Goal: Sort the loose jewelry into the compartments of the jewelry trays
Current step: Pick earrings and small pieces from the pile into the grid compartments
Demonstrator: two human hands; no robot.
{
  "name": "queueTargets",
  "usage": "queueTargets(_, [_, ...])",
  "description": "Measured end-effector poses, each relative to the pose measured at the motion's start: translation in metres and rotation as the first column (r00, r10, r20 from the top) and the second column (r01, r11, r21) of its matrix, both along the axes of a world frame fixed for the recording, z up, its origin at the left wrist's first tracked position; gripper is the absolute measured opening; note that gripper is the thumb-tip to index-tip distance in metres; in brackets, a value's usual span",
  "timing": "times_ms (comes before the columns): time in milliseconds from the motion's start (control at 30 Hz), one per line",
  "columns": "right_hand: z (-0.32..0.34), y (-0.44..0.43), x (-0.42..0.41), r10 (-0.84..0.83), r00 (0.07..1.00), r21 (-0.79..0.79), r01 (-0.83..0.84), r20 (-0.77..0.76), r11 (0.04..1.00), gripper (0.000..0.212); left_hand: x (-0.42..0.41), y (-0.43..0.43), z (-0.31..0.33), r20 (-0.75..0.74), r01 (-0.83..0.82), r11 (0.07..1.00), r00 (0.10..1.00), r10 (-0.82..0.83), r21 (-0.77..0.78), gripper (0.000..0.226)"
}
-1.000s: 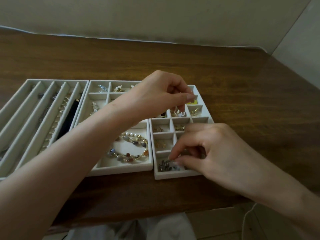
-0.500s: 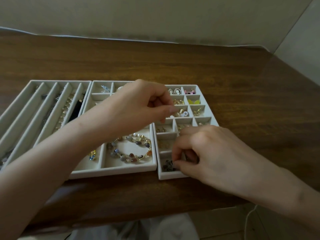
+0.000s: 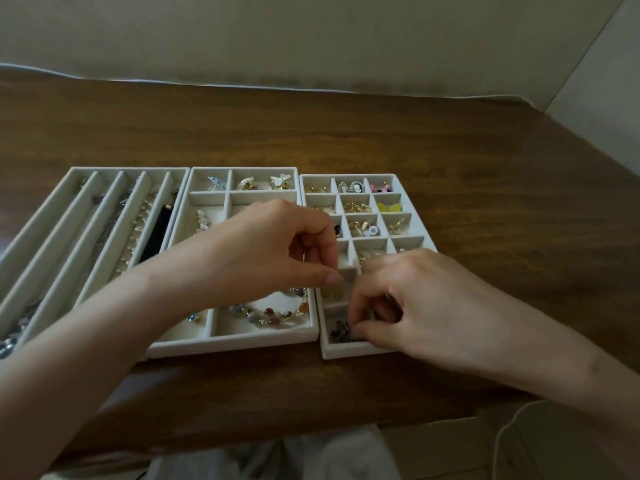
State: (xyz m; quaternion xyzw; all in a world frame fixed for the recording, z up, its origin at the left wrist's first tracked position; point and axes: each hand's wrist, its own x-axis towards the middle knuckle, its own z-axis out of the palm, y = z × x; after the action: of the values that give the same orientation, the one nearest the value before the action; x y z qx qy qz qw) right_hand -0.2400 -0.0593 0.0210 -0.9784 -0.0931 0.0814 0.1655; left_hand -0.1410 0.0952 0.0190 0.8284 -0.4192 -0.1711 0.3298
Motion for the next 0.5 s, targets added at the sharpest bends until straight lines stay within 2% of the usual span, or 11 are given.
queueTargets(233, [0.013,-0.012,0.001,-0.072,0.997,0.241,0.074,-0.018,0.968,0.006,-0.005,-0.002,0.003,0.059,0.068,0.99,0.995,-0.076,0.124,0.009])
queueTargets(500, [0.012,-0.025,-0.001,-0.109,0.994,0.374,0.11,-0.025,0.921,0.007,-0.013,-0.012,0.0,0.198,0.128,0.932,0.959,-0.204,0.341,0.012])
